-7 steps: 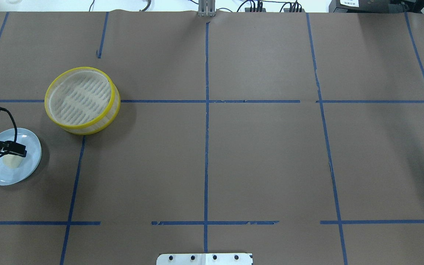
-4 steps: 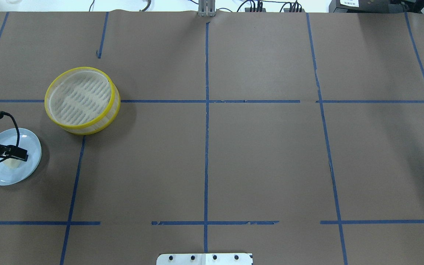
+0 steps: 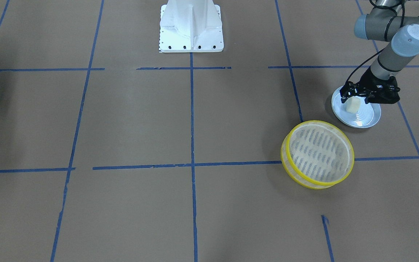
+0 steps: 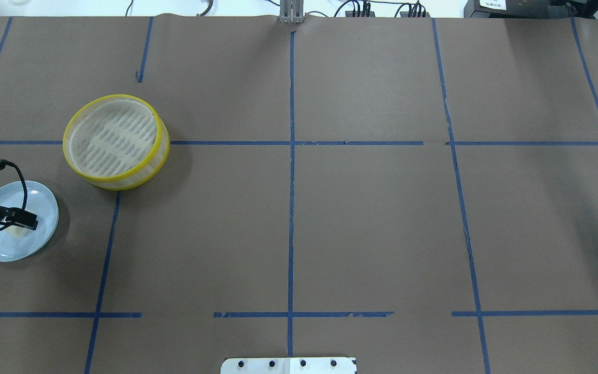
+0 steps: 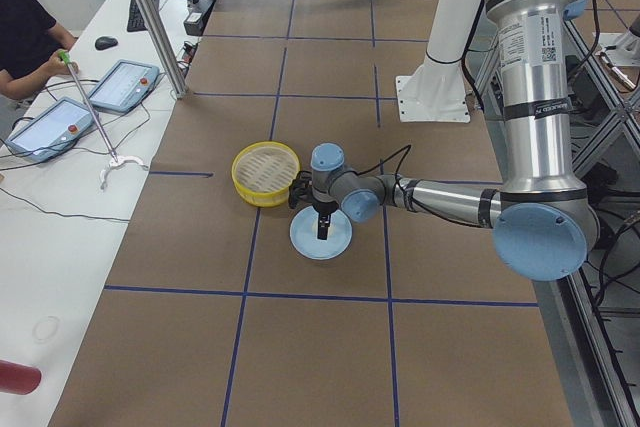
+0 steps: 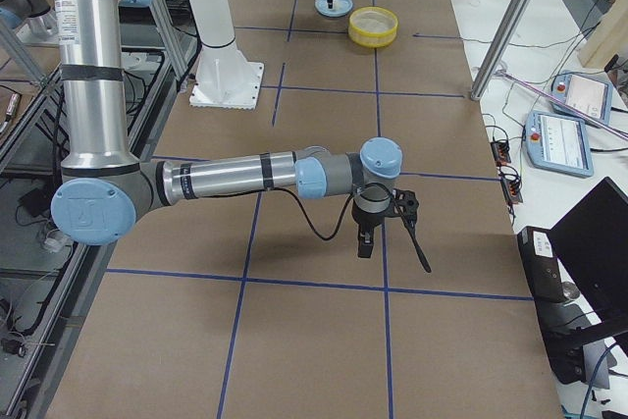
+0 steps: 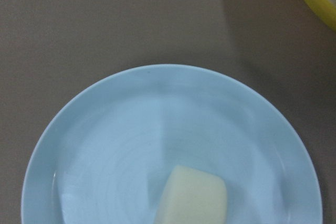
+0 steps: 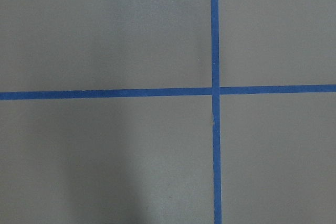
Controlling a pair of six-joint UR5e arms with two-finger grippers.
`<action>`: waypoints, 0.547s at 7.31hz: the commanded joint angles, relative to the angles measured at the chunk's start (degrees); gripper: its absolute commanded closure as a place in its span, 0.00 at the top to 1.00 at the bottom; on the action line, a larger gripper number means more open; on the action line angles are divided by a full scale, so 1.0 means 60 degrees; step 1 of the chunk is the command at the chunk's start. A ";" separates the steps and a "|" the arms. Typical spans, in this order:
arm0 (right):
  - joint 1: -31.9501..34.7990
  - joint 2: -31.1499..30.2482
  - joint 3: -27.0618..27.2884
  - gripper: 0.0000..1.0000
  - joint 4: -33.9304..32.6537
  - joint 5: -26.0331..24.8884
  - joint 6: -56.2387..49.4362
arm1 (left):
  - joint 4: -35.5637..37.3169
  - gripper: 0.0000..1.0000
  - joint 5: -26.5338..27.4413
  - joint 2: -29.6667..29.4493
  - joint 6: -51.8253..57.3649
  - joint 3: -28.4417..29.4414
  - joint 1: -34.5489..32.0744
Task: Place bun in steamer
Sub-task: 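Close the left gripper on the pale bun and lift it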
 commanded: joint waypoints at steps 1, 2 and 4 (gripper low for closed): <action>0.0005 0.0000 0.0000 1.00 0.0000 0.0000 0.0000 | -0.0007 0.59 -0.0071 -0.0016 0.0007 0.0015 -0.0014; 0.0005 0.0000 0.0000 1.00 0.0000 0.0000 0.0000 | -0.0022 0.51 -0.0086 -0.0016 0.0007 0.0015 -0.0014; -0.0010 0.0000 0.0000 1.00 0.0000 0.0000 0.0000 | -0.0022 0.32 -0.0116 -0.0016 0.0007 0.0000 -0.0014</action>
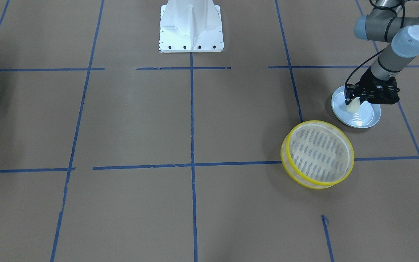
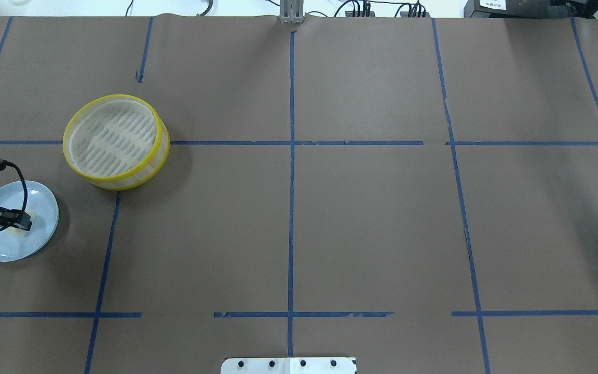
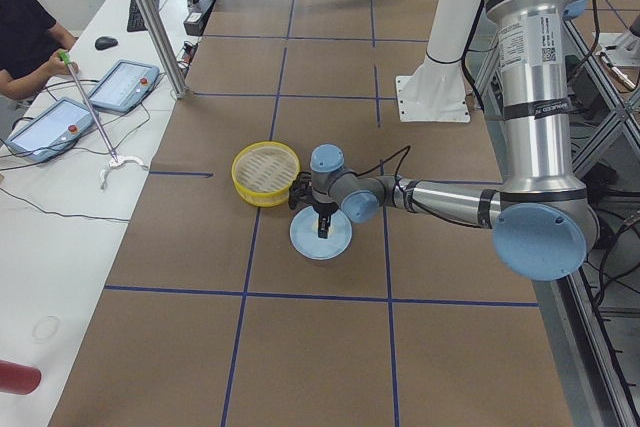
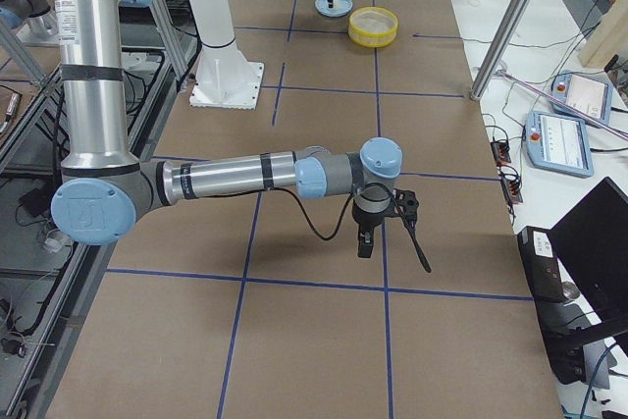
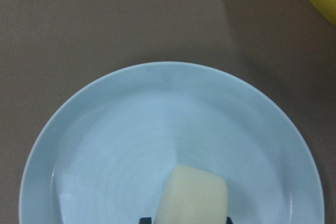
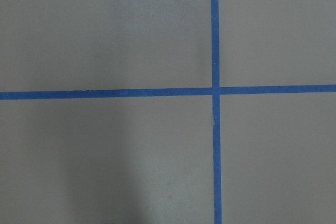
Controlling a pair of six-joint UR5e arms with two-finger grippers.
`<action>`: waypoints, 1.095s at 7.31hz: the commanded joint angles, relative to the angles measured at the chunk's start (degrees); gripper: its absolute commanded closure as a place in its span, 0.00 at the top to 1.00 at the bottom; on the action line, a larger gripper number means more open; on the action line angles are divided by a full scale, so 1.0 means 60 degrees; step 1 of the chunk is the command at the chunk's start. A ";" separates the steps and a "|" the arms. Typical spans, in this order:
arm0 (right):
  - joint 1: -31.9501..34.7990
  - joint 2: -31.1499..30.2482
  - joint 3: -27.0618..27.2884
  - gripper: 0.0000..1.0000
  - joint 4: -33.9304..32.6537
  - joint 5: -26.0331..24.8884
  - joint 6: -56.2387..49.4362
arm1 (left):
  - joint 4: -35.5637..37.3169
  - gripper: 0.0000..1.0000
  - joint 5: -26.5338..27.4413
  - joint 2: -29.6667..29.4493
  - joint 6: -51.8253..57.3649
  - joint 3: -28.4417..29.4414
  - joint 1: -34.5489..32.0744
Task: Place bun in steamer
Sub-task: 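Close the left gripper on the pale bun and lift it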
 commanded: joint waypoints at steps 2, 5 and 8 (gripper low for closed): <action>0.0008 0.0000 -0.0005 1.00 0.0000 0.0000 0.0000 | -0.0017 0.27 -0.0020 -0.0001 0.0000 -0.0036 -0.0002; 0.0008 0.0000 -0.0005 1.00 0.0000 0.0000 0.0000 | 0.0100 0.28 -0.0064 0.0058 0.0349 -0.0474 -0.0147; 0.0008 0.0000 -0.0005 1.00 0.0000 0.0000 0.0000 | 0.0449 0.28 -0.0957 0.0395 0.0845 -0.1396 -0.0934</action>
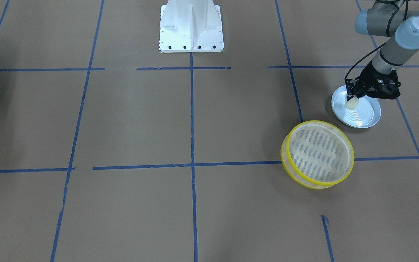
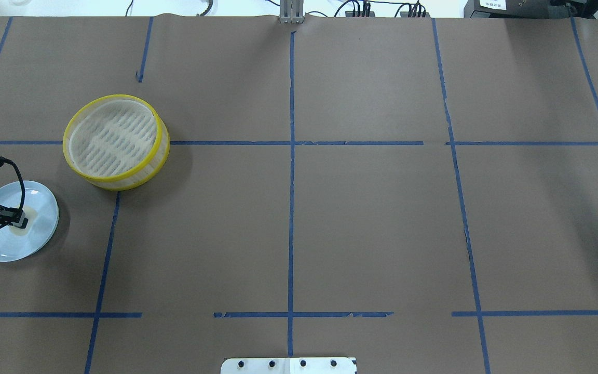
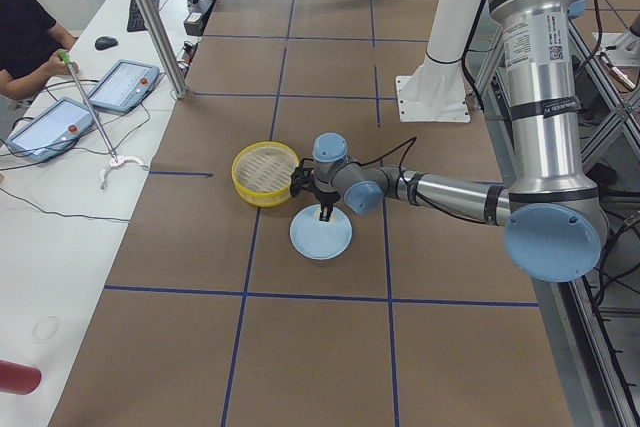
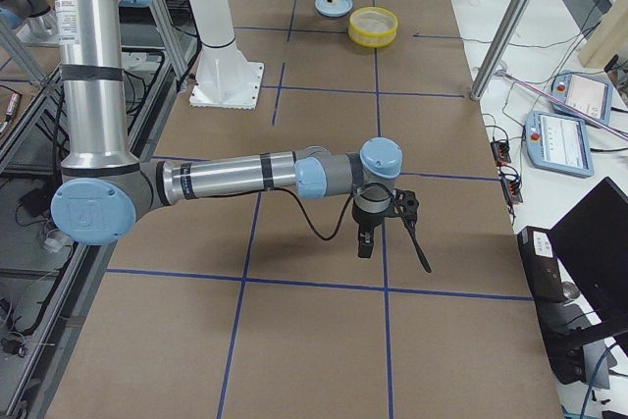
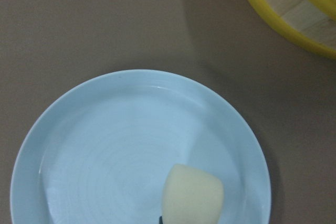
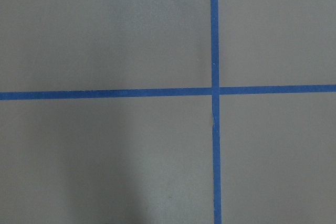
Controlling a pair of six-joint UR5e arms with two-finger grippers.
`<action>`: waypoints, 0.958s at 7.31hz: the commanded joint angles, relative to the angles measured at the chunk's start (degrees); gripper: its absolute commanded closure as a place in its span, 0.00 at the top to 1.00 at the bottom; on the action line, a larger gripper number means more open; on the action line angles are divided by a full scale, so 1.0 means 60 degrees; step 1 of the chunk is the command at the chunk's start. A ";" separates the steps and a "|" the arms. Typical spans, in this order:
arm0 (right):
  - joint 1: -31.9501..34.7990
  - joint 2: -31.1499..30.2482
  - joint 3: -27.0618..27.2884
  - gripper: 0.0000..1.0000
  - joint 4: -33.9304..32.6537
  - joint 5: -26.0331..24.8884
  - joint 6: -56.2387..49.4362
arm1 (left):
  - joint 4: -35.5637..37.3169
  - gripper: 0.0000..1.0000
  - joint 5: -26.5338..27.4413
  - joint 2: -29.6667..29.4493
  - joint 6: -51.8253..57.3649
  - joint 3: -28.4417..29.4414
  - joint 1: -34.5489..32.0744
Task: Place bun in steamer
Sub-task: 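Close the left gripper on the pale bun and lift it, then carry the bun with the left gripper over the yellow steamer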
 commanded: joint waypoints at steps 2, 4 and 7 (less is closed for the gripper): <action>0.0000 0.0000 0.0000 1.00 0.0000 0.0000 0.0000 | 0.3551 0.29 -0.0235 -0.0491 0.2113 -0.1414 -0.1485; 0.0000 0.0000 0.0000 1.00 0.0000 0.0000 0.0000 | 0.6954 0.29 -0.0103 -0.3265 0.3130 -0.1376 -0.2470; 0.0000 0.0000 0.0000 1.00 0.0000 0.0000 0.0000 | 0.8844 0.29 -0.0248 -0.6638 0.2989 0.0621 -0.2342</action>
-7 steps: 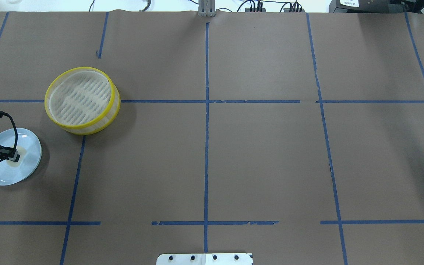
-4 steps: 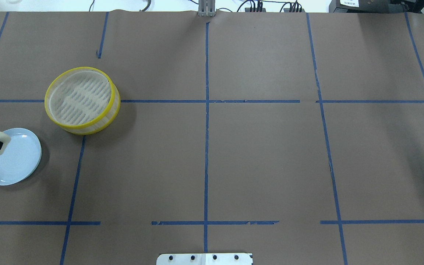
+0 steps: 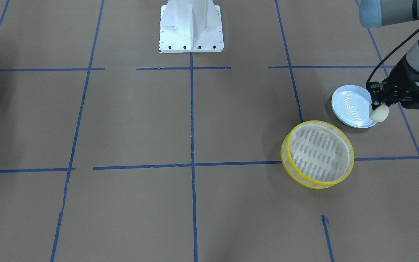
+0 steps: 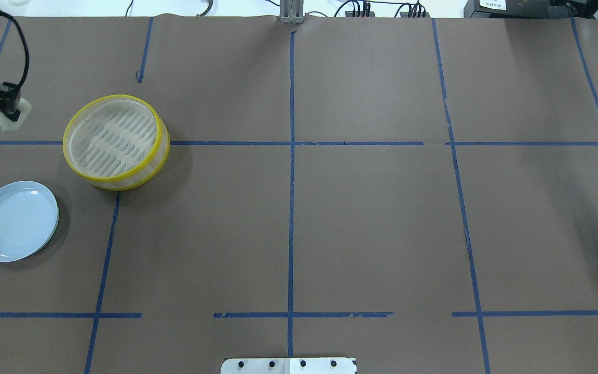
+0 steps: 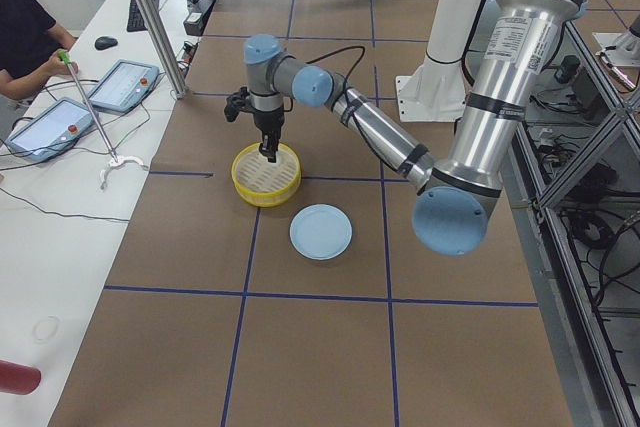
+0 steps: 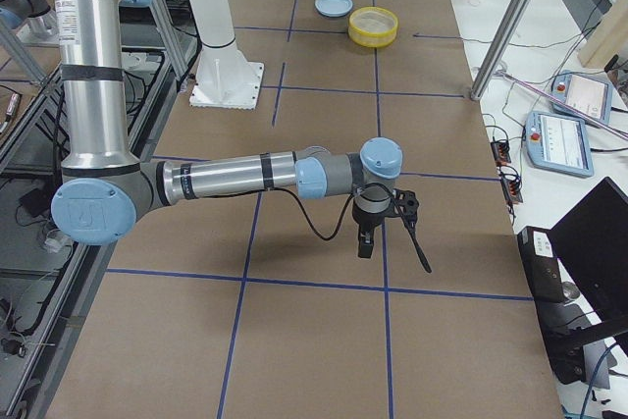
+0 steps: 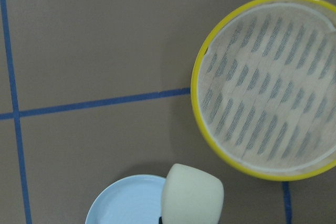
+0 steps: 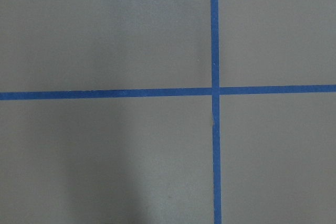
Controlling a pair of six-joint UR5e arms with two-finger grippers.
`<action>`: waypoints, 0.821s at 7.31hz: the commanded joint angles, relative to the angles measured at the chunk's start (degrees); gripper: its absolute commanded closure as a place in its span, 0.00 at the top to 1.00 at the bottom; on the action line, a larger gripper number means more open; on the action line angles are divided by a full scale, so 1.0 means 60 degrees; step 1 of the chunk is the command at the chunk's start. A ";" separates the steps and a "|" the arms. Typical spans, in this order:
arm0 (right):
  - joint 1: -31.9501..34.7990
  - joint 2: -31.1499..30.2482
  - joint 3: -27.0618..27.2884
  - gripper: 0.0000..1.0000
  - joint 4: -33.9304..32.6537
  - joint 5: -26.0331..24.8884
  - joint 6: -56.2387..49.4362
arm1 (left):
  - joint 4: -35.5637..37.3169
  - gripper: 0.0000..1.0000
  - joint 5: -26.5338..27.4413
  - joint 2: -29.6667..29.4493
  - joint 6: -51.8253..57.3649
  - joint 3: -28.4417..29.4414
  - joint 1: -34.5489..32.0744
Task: Place bun in steamer
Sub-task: 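Carry the bun with the left gripper over the yellow steamer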
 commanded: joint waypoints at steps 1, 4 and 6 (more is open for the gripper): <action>0.0000 0.0000 -0.0001 1.00 0.0000 0.0000 0.0000 | -0.0050 0.29 -0.0080 -0.1540 -0.0578 0.1625 0.0661; 0.0000 0.0000 -0.0001 1.00 0.0000 0.0000 0.0000 | -0.3196 0.29 -0.0051 -0.1426 -0.1825 0.3647 0.1732; -0.0014 0.0000 -0.0001 1.00 0.0000 0.0000 0.0000 | -0.3732 0.29 -0.0021 -0.1381 -0.2165 0.4047 0.1999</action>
